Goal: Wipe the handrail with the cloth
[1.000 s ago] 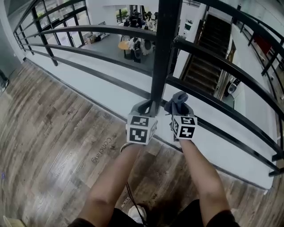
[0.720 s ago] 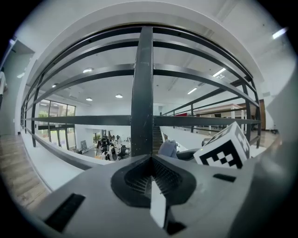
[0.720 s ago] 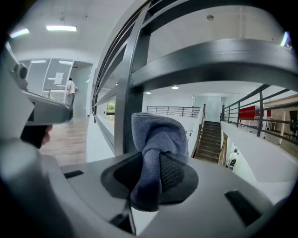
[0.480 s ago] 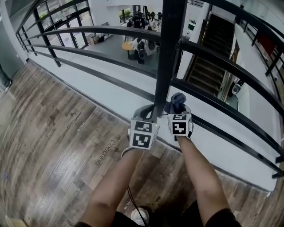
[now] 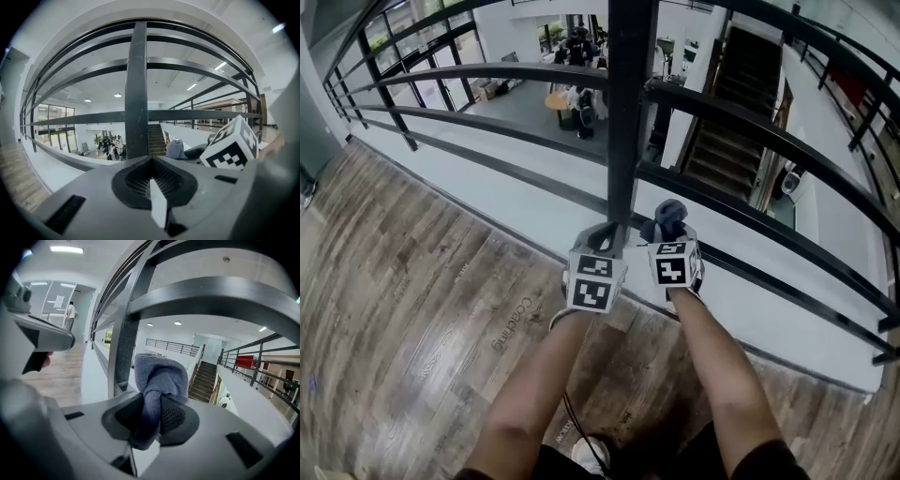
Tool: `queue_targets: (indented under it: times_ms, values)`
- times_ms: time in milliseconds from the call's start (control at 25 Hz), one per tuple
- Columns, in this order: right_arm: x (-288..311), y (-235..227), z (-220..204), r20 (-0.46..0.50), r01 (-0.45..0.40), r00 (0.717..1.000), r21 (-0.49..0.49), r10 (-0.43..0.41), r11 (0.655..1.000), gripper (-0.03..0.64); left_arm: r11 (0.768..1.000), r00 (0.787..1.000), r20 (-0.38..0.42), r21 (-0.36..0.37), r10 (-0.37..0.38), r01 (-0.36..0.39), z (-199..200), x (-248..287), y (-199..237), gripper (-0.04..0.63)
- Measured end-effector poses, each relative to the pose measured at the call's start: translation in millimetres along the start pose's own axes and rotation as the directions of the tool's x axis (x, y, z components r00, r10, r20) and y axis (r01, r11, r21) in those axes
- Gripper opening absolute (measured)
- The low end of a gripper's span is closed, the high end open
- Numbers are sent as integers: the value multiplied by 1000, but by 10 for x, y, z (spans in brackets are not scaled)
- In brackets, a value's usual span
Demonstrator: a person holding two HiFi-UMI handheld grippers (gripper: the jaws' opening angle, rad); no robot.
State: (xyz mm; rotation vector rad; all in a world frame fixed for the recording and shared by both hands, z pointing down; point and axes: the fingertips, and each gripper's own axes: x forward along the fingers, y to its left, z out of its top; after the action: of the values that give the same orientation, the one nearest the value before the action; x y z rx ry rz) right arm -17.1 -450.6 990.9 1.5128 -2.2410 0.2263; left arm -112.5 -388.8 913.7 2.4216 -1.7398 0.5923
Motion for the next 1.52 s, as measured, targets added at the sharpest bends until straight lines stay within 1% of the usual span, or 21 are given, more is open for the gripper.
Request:
queue_targets:
  times_ms: [80, 280, 440, 600, 720, 840, 880, 1000, 1160, 1320, 1360, 1440, 1520]
  values:
    - [-62, -110, -62, -7, 11, 1000, 0, -11, 1000, 95, 1000, 1000, 2, 16, -19, 19, 40, 36, -124, -2]
    - [-257, -394, -235, -22, 34, 999, 12, -34, 999, 95, 998, 998, -8, 28, -62, 62, 97, 99, -432, -2]
    - [-424, -606, -386, -31, 54, 998, 22, -54, 998, 95, 991, 997, -16, 108, -82, 83, 131, 144, -732, -2]
    - [-564, -868, -541, -44, 80, 996, 56, -77, 995, 95, 990, 993, -25, 82, -116, 118, 187, 229, -980, -2]
    - [-704, -1097, -700, -57, 94, 994, 74, -90, 993, 95, 984, 989, -29, 100, -143, 146, 215, 265, -1207, -2]
    - [-868, -1305, -838, -79, 103, 992, 59, -98, 993, 95, 977, 985, -48, 127, -165, 170, 161, 286, -1426, -2]
    - [-900, -1370, -873, -80, 107, 992, 59, -102, 993, 95, 977, 984, -52, 120, -169, 174, 155, 306, -1472, -2]
    - [-972, -1588, -984, -66, 129, 990, 86, -123, 988, 95, 976, 978, -50, 71, -200, 204, 219, 380, -1677, -2]
    - [-1126, -1863, -1142, -66, 156, 987, 97, -150, 983, 95, 966, 966, -42, 25, -257, 258, 306, 403, -2046, -2]
    - [-1309, -2134, -1305, -65, 182, 982, 100, -176, 978, 95, 959, 959, -25, -34, -284, 283, 369, 472, -2344, -2]
    - [-1353, -2203, -1346, -66, 190, 981, 100, -184, 977, 95, 957, 957, -22, -38, -288, 287, 381, 501, -2432, -2]
    - [-1439, -2345, -1429, -67, 202, 978, 104, -196, 974, 95, 952, 952, -30, -18, -305, 304, 363, 554, -2649, -2]
    - [-1542, -2482, -1525, -64, 212, 977, 127, -205, 969, 95, 938, 937, -58, 1, -345, 346, 279, 575, -2903, -2]
